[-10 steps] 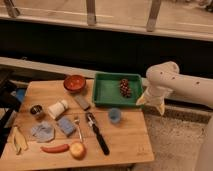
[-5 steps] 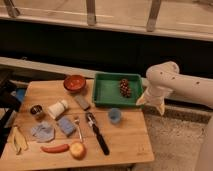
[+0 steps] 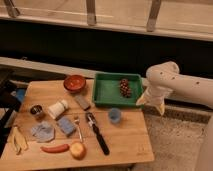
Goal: Place banana in table surface
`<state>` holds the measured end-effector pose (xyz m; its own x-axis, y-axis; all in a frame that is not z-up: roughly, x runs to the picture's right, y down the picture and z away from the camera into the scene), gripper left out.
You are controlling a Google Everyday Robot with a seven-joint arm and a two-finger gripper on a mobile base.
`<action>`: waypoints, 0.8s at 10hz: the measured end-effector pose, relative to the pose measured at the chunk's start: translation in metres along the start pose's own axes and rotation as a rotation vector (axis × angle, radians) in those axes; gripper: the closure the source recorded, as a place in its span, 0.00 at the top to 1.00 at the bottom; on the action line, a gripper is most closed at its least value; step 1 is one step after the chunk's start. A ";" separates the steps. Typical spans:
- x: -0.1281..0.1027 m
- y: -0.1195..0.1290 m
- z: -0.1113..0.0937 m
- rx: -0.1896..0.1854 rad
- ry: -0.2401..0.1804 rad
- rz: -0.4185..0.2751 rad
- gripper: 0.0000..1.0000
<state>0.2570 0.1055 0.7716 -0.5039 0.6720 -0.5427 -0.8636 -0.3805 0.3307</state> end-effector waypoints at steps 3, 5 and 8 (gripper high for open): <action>0.003 0.006 -0.003 -0.011 -0.006 -0.033 0.80; 0.016 0.033 -0.010 -0.038 -0.023 -0.101 0.80; 0.053 0.109 -0.029 -0.097 -0.038 -0.258 0.80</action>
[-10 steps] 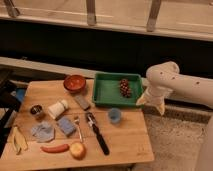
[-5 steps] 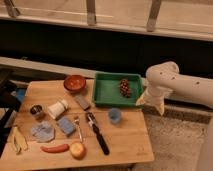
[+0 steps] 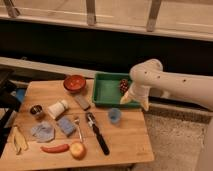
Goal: Place banana in table surface
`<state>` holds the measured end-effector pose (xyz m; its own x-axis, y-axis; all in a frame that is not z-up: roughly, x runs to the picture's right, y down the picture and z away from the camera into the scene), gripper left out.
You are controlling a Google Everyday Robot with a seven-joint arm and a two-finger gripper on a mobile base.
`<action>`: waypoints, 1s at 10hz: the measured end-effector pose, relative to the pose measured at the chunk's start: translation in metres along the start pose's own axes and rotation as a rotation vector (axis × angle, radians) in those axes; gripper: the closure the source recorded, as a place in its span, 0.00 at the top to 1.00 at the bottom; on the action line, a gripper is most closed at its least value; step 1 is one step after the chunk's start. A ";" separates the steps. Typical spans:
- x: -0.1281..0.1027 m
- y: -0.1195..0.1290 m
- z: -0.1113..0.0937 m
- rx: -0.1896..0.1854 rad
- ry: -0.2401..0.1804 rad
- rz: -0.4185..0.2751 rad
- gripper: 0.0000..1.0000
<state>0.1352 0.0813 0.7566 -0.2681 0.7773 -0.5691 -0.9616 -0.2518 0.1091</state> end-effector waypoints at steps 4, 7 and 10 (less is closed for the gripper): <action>0.013 0.032 -0.007 -0.023 0.000 -0.075 0.80; 0.014 0.034 -0.007 -0.025 0.002 -0.077 0.80; 0.022 0.050 -0.014 -0.045 -0.019 -0.129 0.80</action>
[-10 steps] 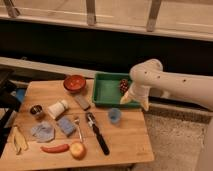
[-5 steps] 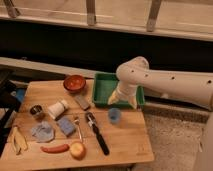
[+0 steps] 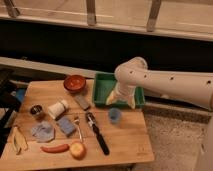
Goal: Place banana in table surface
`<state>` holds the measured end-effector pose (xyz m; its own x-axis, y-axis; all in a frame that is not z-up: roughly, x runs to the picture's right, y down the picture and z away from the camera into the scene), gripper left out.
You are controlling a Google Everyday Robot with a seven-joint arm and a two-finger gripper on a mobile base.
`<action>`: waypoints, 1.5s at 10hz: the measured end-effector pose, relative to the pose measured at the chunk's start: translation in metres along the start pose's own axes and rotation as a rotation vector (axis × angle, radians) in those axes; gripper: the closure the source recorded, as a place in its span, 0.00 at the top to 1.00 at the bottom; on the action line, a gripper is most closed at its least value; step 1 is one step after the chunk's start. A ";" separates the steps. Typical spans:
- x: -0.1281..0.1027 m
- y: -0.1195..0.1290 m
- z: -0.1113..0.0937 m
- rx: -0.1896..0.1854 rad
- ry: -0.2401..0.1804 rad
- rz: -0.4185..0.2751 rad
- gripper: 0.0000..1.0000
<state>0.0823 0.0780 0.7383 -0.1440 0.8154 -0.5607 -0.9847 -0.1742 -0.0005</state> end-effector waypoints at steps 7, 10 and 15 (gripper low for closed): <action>0.053 0.184 -0.032 -0.100 -0.059 -0.409 0.80; 0.054 0.184 -0.032 -0.097 -0.061 -0.416 0.80; 0.062 0.153 -0.006 -0.046 0.011 -0.384 0.80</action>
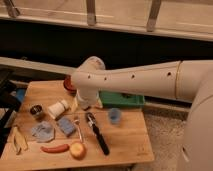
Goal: Place banana in table surface
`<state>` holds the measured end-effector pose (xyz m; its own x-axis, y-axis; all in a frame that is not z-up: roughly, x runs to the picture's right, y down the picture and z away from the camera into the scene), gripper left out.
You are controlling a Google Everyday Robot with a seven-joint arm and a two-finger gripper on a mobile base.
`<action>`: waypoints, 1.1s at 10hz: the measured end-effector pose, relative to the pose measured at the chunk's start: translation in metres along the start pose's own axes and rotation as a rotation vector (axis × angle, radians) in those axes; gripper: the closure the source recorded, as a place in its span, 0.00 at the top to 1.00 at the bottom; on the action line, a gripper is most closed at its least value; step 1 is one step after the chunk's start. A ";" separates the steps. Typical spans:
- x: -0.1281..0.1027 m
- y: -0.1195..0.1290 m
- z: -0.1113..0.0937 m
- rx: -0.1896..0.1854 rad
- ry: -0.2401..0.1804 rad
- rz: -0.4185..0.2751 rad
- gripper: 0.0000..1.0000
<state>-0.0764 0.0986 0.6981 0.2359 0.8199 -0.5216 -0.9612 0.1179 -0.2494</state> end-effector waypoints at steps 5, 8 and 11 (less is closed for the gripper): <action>-0.006 0.059 0.019 -0.017 0.024 -0.147 0.80; -0.026 0.131 0.031 -0.049 0.033 -0.268 0.80; -0.028 0.136 0.033 -0.048 0.036 -0.281 0.80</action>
<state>-0.2186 0.1096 0.7055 0.4982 0.7382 -0.4548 -0.8496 0.3108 -0.4262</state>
